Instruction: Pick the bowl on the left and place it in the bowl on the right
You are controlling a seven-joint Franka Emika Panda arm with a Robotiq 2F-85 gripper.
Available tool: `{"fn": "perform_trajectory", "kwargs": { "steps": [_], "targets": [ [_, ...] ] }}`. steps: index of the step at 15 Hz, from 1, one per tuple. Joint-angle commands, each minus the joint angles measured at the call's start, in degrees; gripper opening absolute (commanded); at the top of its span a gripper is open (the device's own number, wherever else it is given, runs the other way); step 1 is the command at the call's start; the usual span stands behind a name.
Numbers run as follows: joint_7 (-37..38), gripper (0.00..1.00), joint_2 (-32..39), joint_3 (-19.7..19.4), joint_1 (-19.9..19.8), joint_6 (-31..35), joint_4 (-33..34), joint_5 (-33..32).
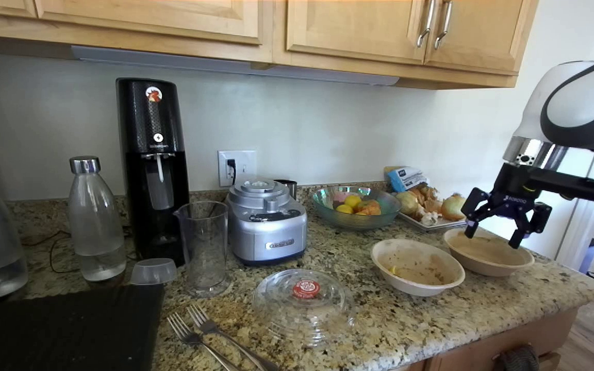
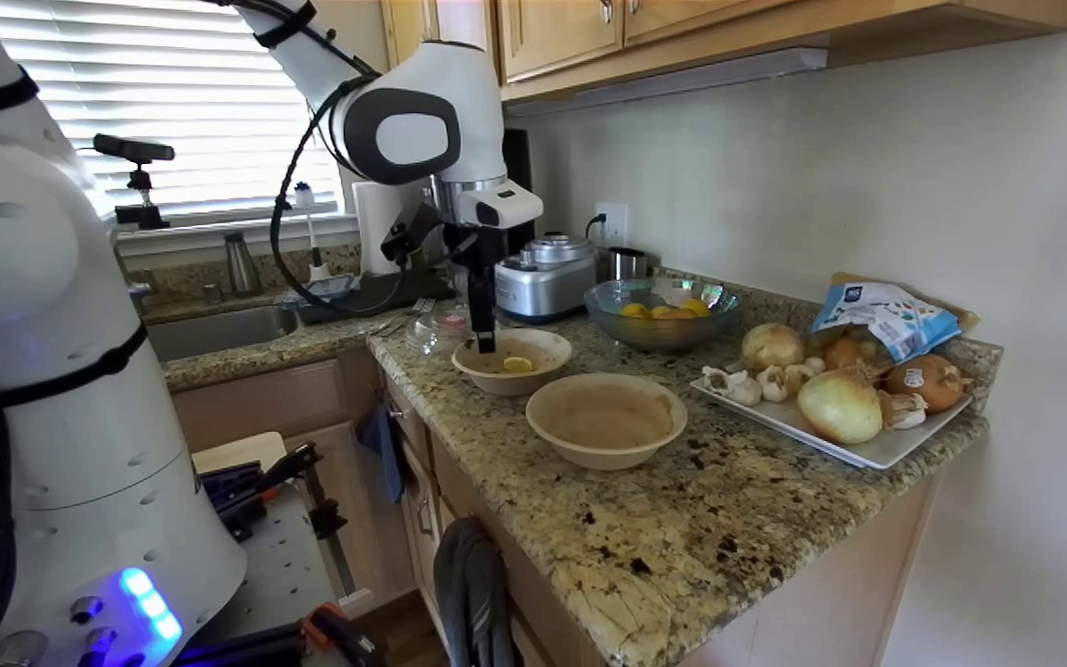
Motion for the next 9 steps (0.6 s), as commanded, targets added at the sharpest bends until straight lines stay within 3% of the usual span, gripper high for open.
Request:
{"fn": "perform_trajectory", "kwargs": {
  "steps": [1, 5, 9],
  "targets": [
    [0.9, 1.0, 4.34, -0.39, 0.87, 3.03, 0.66, 0.7],
    [-0.63, 1.0, 9.8, -0.92, 2.26, 5.79, 2.08, 4.37],
    [-2.88, 1.0, 14.62, -0.57, 3.77, 8.75, 4.48, 12.56]
  ]
}}
